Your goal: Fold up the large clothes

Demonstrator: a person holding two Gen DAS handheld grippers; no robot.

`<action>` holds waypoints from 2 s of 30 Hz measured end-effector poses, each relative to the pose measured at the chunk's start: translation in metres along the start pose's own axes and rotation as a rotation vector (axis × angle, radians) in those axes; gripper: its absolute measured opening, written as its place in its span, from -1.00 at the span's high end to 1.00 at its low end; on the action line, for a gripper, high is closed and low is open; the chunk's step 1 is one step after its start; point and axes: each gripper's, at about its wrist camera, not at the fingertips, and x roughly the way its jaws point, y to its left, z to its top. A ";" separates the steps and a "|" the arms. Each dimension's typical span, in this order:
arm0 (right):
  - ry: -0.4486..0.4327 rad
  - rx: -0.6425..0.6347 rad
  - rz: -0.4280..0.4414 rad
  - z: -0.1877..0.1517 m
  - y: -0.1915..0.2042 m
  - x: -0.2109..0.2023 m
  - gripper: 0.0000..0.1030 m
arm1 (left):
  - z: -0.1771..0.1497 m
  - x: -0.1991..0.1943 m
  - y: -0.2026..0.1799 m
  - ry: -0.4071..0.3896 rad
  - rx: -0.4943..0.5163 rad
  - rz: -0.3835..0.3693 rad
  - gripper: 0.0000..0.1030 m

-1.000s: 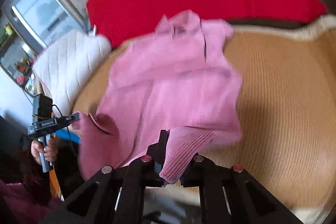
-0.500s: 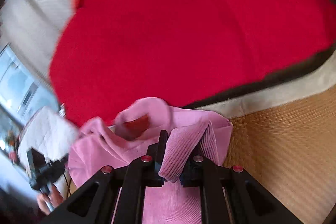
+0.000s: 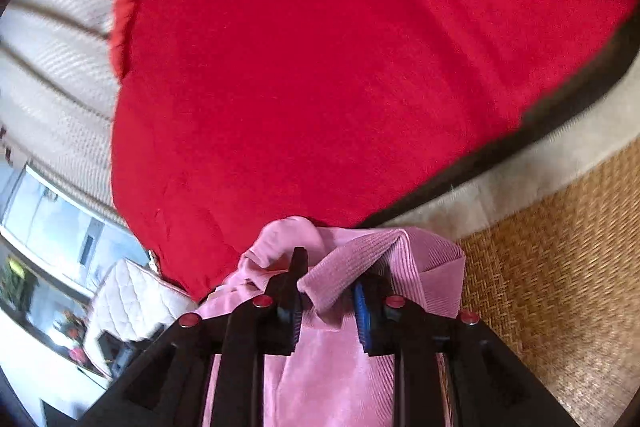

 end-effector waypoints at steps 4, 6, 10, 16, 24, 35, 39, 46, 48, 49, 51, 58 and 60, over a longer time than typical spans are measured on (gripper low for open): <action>-0.118 -0.106 -0.031 -0.011 0.026 -0.040 -0.89 | -0.005 -0.016 -0.019 0.034 0.092 0.013 -0.74; -0.238 -0.149 -0.002 -0.020 0.036 -0.068 -0.88 | -0.017 -0.017 -0.030 0.076 0.147 -0.027 -0.74; -0.080 -0.238 -0.063 -0.032 0.064 -0.064 -0.15 | -0.047 -0.007 -0.054 0.144 0.277 0.012 -0.74; 0.151 -0.363 -0.232 -0.068 0.081 0.001 0.29 | -0.081 0.025 -0.058 0.219 0.438 0.187 -0.74; 0.213 -0.368 -0.302 -0.075 0.073 0.040 0.26 | -0.076 0.042 -0.035 0.306 0.387 0.185 -0.74; 0.306 -0.449 -0.196 -0.110 0.098 0.095 0.22 | -0.081 0.066 -0.035 0.338 0.380 0.241 -0.74; 0.267 -0.412 -0.183 -0.095 0.100 0.062 0.22 | -0.073 0.046 -0.045 0.297 0.370 0.208 -0.74; 0.193 -0.367 -0.258 -0.084 0.088 -0.009 0.15 | -0.088 0.011 -0.081 0.293 0.445 0.073 -0.74; 0.185 -0.329 -0.271 -0.089 0.081 -0.024 0.14 | -0.099 0.007 -0.087 0.312 0.468 0.061 -0.74; 0.193 -0.306 -0.268 -0.095 0.075 -0.031 0.14 | -0.105 0.008 -0.089 0.312 0.487 0.073 -0.74; 0.222 -0.290 -0.292 -0.108 0.071 -0.028 0.14 | -0.118 0.014 -0.090 0.314 0.534 0.134 -0.74; 0.273 -0.334 -0.323 -0.134 0.069 -0.020 0.11 | -0.114 -0.010 -0.084 0.269 0.526 0.112 -0.74; 0.249 -0.323 -0.256 -0.136 0.074 -0.029 0.11 | -0.104 -0.039 -0.067 0.216 0.439 0.084 -0.74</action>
